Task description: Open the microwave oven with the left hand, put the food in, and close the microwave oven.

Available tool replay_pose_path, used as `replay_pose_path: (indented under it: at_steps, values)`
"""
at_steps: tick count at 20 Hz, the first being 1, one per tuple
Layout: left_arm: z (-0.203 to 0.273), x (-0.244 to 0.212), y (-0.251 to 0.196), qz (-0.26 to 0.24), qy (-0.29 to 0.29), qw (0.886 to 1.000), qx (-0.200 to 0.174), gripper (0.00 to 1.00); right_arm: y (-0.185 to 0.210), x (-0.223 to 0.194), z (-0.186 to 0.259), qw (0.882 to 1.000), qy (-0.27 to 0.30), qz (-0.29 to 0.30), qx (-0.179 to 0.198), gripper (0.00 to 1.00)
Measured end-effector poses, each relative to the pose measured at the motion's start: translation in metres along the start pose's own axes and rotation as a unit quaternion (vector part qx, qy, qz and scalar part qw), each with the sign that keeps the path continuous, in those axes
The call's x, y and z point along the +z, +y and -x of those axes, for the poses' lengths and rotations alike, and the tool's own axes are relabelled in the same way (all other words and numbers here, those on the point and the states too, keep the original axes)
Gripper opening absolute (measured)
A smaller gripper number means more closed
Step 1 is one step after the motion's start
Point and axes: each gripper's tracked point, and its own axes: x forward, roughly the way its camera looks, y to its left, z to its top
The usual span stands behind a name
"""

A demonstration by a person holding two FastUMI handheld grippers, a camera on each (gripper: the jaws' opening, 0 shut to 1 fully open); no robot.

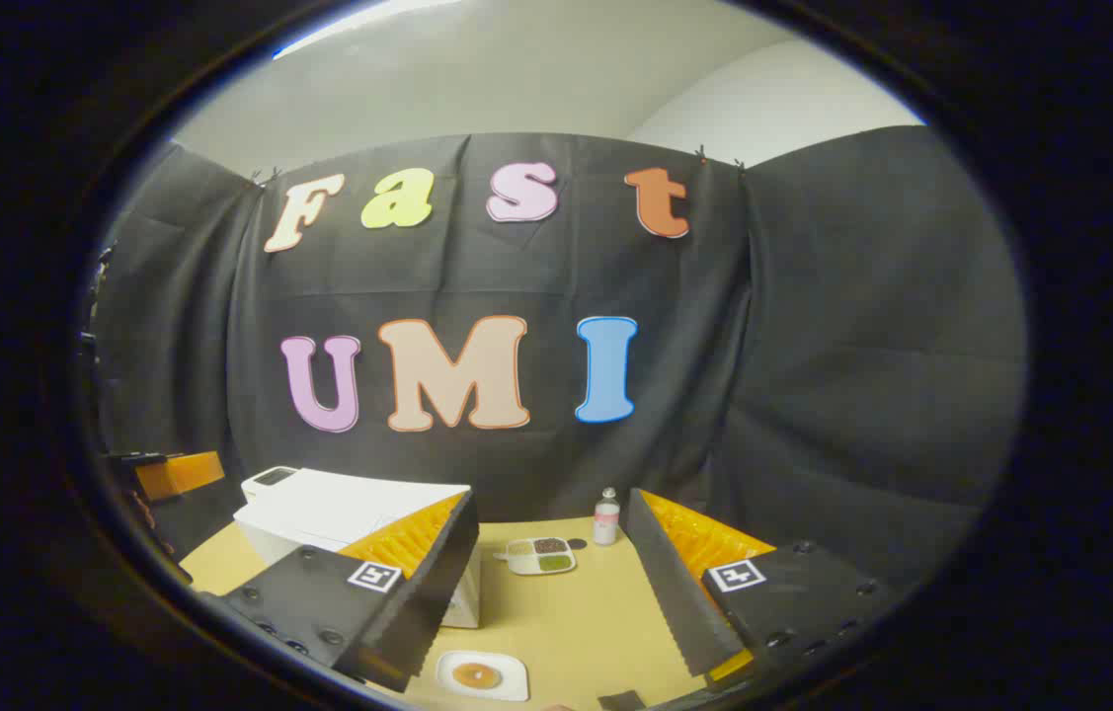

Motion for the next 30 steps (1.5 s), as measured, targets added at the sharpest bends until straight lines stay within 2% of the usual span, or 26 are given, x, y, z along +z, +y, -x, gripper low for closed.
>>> replay_pose_path:
  at_steps: [6,7,8,14,15,16,19,24,30]
  values:
    - [-0.003,-0.001,-0.006,-0.006,0.004,1.0,-0.009,0.96,-0.006,-0.001,0.002,1.0,0.003,-0.002,-0.011,0.96]
    - [-0.004,0.0,-0.006,-0.008,0.003,1.0,-0.011,0.93,-0.005,-0.001,0.003,1.0,0.003,-0.003,-0.011,0.96]
    - [-0.004,0.0,-0.007,-0.009,0.003,1.0,-0.013,0.96,-0.005,0.0,0.003,1.0,0.002,-0.002,-0.012,0.96]
    - [-0.007,-0.01,-0.005,-0.008,0.018,0.999,-0.025,0.96,-0.004,-0.003,0.002,1.0,0.009,-0.007,-0.021,0.96]
    - [-0.007,-0.012,-0.003,-0.01,0.021,0.999,-0.025,0.93,-0.005,-0.004,0.004,1.0,0.01,-0.008,-0.024,0.96]
    - [-0.008,-0.014,-0.001,-0.012,0.024,0.999,-0.026,0.96,-0.005,-0.005,0.005,1.0,0.011,-0.01,-0.027,0.96]
    - [-0.007,-0.023,0.004,-0.014,0.035,0.999,-0.028,0.96,-0.008,-0.008,0.006,0.999,0.013,-0.015,-0.034,0.96]
    - [-0.003,-0.056,0.01,-0.012,0.069,0.997,-0.033,0.96,-0.018,-0.017,0.01,0.998,0.023,-0.017,-0.05,0.96]
    - [0.007,-0.136,0.03,0.03,0.157,0.987,-0.018,0.97,-0.024,-0.037,0.012,0.997,0.043,-0.037,-0.053,0.96]
